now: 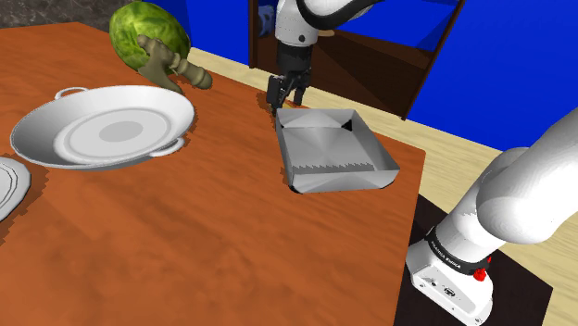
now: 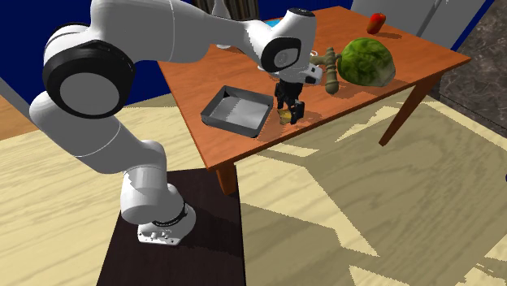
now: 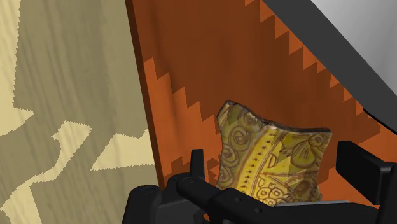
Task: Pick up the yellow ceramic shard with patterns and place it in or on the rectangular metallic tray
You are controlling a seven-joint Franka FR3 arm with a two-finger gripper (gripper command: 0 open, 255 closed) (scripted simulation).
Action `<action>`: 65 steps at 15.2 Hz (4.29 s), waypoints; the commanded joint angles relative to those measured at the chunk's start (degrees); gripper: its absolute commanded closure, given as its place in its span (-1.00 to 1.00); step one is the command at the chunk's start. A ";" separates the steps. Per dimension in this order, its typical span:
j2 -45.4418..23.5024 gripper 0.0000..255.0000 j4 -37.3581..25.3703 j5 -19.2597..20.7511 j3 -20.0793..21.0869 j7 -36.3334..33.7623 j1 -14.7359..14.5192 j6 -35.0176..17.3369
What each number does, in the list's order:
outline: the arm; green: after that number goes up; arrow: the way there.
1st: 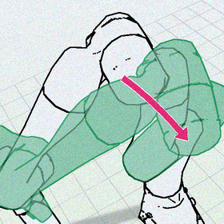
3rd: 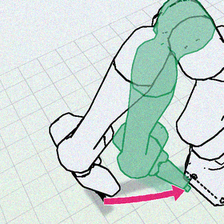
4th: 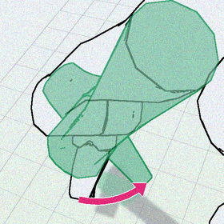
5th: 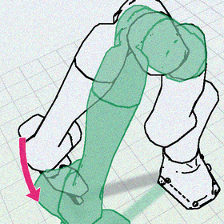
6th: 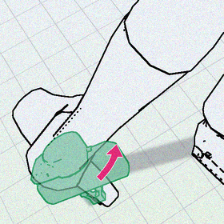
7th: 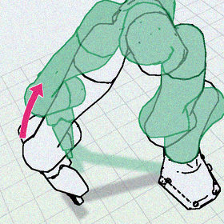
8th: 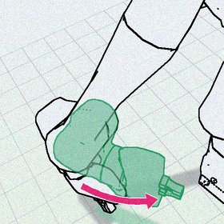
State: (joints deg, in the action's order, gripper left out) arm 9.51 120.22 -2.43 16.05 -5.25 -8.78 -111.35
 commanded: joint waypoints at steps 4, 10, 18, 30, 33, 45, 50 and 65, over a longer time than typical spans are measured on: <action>0.01 1.00 0.01 0.00 0.00 0.01 0.00 -0.01; 0.01 1.00 0.02 0.00 0.00 0.01 0.00 -0.01; 0.74 1.00 -4.65 -0.10 -0.21 0.13 0.08 5.37; 0.54 1.00 -14.12 0.07 -0.42 0.07 0.24 14.63; 0.19 1.00 -16.81 0.18 -0.43 0.00 0.27 16.98; 20.76 1.00 -0.12 -6.30 2.24 -5.11 -4.31 19.99; 26.06 1.00 4.78 -8.34 3.37 -6.87 -6.03 20.11; 27.29 1.00 14.69 -9.56 4.61 -6.45 -6.67 11.39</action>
State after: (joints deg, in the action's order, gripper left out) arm 36.83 134.87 -12.00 20.66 -11.72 -15.47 -99.86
